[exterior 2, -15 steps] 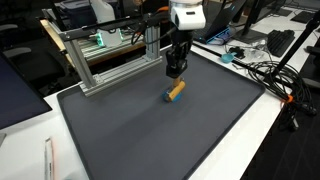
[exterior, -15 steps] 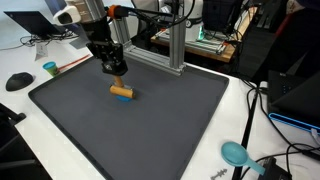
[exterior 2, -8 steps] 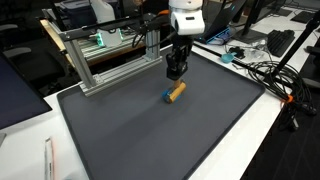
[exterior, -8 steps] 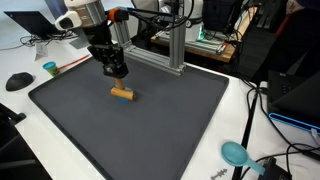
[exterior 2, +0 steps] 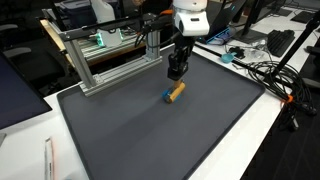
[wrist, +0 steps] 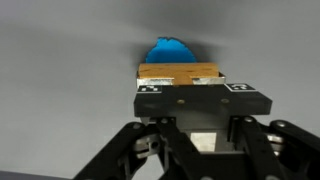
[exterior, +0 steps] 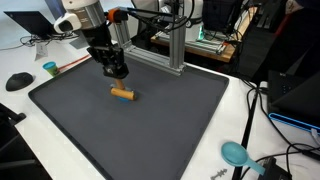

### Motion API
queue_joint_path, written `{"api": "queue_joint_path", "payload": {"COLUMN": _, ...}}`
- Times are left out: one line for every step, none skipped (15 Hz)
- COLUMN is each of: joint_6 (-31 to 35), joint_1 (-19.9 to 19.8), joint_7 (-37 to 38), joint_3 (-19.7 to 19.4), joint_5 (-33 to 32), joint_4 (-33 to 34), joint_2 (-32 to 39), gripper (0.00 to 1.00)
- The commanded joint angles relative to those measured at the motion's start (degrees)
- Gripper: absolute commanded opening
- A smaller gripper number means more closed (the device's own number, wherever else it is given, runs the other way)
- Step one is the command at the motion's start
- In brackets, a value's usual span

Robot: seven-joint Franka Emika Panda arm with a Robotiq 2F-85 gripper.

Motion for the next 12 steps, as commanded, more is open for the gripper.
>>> {"api": "queue_joint_path", "payload": {"joint_6": -3.64, "joint_1": 0.61, "joint_7": 0.81, "joint_3": -0.14, "joint_5": -1.67, "joint_4": 2.2, "joint_2": 3.95, "gripper": 0.22}}
{"api": "queue_joint_path", "payload": {"joint_6": -4.14, "joint_1": 0.64, "joint_7": 0.74, "joint_3": -0.11, "joint_5": -1.77, "joint_4": 2.54, "joint_2": 4.2, "gripper": 0.22}}
{"api": "queue_joint_path", "payload": {"joint_6": -4.63, "joint_1": 0.6, "joint_7": 0.54, "joint_3": -0.02, "joint_5": -1.73, "joint_4": 2.82, "joint_2": 4.45, "gripper": 0.22}}
{"api": "queue_joint_path", "payload": {"joint_6": -5.09, "joint_1": 0.66, "joint_7": 0.56, "joint_3": -0.04, "joint_5": -1.87, "joint_4": 3.14, "joint_2": 4.66, "gripper": 0.22}}
{"api": "queue_joint_path", "payload": {"joint_6": -5.76, "joint_1": 0.7, "joint_7": 0.56, "joint_3": -0.06, "joint_5": -2.0, "joint_4": 3.49, "joint_2": 4.89, "gripper": 0.22}}
{"api": "queue_joint_path", "payload": {"joint_6": -6.27, "joint_1": 0.69, "joint_7": 0.4, "joint_3": 0.0, "joint_5": -2.02, "joint_4": 3.77, "joint_2": 5.08, "gripper": 0.22}}
{"api": "queue_joint_path", "payload": {"joint_6": -6.73, "joint_1": 0.66, "joint_7": 0.27, "joint_3": 0.05, "joint_5": -1.99, "joint_4": 4.01, "joint_2": 5.25, "gripper": 0.22}}
{"api": "queue_joint_path", "payload": {"joint_6": -7.03, "joint_1": 0.7, "joint_7": 0.31, "joint_3": 0.03, "joint_5": -2.09, "joint_4": 4.2, "joint_2": 5.37, "gripper": 0.22}}
{"api": "queue_joint_path", "payload": {"joint_6": -7.44, "joint_1": 0.69, "joint_7": 0.23, "joint_3": 0.05, "joint_5": -2.13, "joint_4": 4.39, "joint_2": 5.52, "gripper": 0.22}}
{"api": "queue_joint_path", "payload": {"joint_6": -7.73, "joint_1": 0.69, "joint_7": 0.2, "joint_3": 0.05, "joint_5": -2.17, "joint_4": 4.53, "joint_2": 5.62, "gripper": 0.22}}
{"api": "queue_joint_path", "payload": {"joint_6": -8.03, "joint_1": 0.69, "joint_7": 0.17, "joint_3": 0.06, "joint_5": -2.21, "joint_4": 4.67, "joint_2": 5.75, "gripper": 0.22}}
{"api": "queue_joint_path", "payload": {"joint_6": -8.26, "joint_1": 0.66, "joint_7": 0.06, "joint_3": 0.08, "joint_5": -2.23, "joint_4": 4.81, "joint_2": 5.87, "gripper": 0.22}}
